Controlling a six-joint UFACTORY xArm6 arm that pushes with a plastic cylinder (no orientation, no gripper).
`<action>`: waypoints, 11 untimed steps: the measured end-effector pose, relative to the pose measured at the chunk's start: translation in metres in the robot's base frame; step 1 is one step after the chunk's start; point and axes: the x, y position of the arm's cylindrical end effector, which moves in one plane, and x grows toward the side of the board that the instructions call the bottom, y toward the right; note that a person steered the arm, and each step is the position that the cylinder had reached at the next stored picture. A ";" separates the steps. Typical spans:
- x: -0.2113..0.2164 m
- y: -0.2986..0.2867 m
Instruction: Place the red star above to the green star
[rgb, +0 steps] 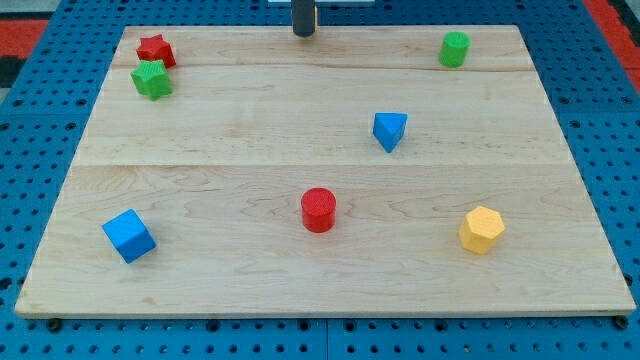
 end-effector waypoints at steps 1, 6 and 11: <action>0.025 -0.046; 0.008 -0.268; -0.001 -0.214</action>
